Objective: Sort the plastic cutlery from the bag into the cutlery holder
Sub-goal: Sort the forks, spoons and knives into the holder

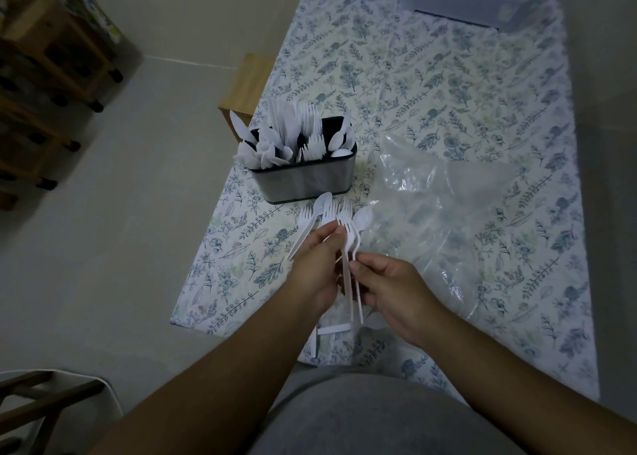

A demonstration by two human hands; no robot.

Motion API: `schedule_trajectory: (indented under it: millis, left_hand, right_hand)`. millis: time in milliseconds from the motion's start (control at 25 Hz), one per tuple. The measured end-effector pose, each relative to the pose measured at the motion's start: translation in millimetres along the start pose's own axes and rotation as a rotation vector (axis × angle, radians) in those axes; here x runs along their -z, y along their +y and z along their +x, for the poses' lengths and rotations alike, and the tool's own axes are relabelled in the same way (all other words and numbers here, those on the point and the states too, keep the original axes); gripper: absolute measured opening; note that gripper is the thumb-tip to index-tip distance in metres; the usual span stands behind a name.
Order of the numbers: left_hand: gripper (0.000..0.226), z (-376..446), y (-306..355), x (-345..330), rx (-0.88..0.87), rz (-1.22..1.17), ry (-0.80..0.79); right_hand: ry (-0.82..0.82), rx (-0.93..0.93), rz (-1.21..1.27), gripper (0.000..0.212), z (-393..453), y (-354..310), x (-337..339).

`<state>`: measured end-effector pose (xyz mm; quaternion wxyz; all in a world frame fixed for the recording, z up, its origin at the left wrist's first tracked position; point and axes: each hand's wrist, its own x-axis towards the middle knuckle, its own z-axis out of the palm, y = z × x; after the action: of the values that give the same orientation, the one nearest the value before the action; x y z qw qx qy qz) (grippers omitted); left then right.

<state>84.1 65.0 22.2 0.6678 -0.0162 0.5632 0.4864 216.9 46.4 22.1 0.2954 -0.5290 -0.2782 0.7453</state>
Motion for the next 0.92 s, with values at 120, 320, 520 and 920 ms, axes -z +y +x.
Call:
schedule_trajectory:
  millis: [120, 320, 520, 920]
  left_hand:
    - [0.015, -4.3, -11.8, -5.9, -0.102, 0.138, -0.011]
    - [0.005, 15.2, -1.1, 7.9, -0.534, 0.968, 0.156]
    - [0.008, 47.1, 11.8, 20.9, -0.585, 1.245, 0.248]
    - [0.011, 46.3, 20.3, 15.8, -0.597, 1.204, 0.254]
  right_hand:
    - [-0.028, -0.002, 0.071, 0.021, -2.0, -3.9, 0.0]
    - [0.120, -0.053, -0.044, 0.011, 1.4, -4.3, 16.3]
    - [0.184, -0.043, -0.061, 0.008, 5.5, -4.2, 23.9]
    - [0.195, -0.027, -0.081, 0.008, 4.6, -5.3, 24.5]
